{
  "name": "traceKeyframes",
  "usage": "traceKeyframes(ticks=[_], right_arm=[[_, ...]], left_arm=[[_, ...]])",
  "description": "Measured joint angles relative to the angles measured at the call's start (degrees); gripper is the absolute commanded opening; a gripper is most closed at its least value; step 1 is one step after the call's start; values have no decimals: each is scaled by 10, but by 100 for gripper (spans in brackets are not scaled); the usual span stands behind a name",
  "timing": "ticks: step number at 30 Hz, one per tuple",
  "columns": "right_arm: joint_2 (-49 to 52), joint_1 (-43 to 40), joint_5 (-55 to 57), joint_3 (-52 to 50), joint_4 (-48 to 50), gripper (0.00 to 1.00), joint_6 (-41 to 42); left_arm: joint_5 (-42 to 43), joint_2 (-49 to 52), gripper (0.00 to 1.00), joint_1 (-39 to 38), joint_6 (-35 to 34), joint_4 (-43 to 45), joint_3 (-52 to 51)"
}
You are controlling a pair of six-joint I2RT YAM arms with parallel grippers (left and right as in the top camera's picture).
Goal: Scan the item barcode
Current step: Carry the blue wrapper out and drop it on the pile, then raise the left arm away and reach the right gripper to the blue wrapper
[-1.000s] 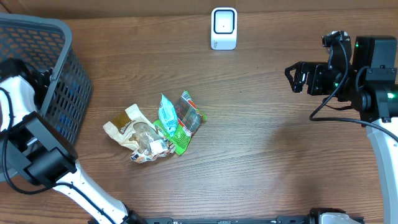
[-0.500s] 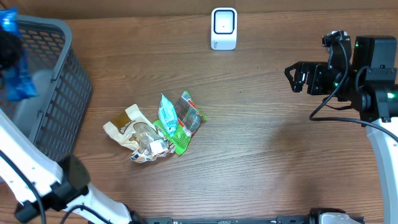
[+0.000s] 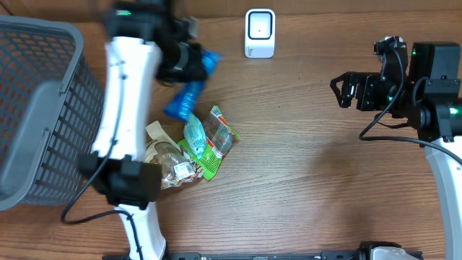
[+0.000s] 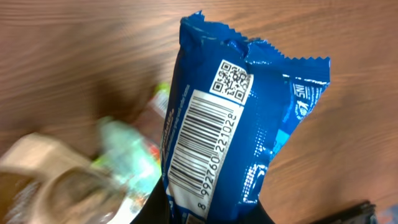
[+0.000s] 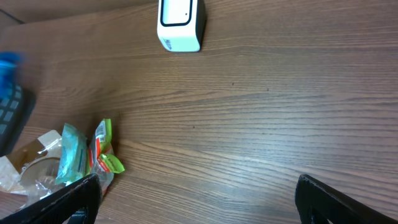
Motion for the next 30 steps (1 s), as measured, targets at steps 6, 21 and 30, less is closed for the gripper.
traceKeyframes(ticks=[6, 21, 30], right_arm=[[0, 0, 0, 0, -2, 100, 0], [0, 0, 0, 0, -12, 100, 0], [9, 0, -34, 0, -9, 100, 31]], left_arm=[[-4, 76, 4, -100, -61, 54, -107], [-21, 101, 100, -147, -338, 96, -159], [-25, 104, 98, -134, -329, 49, -106]])
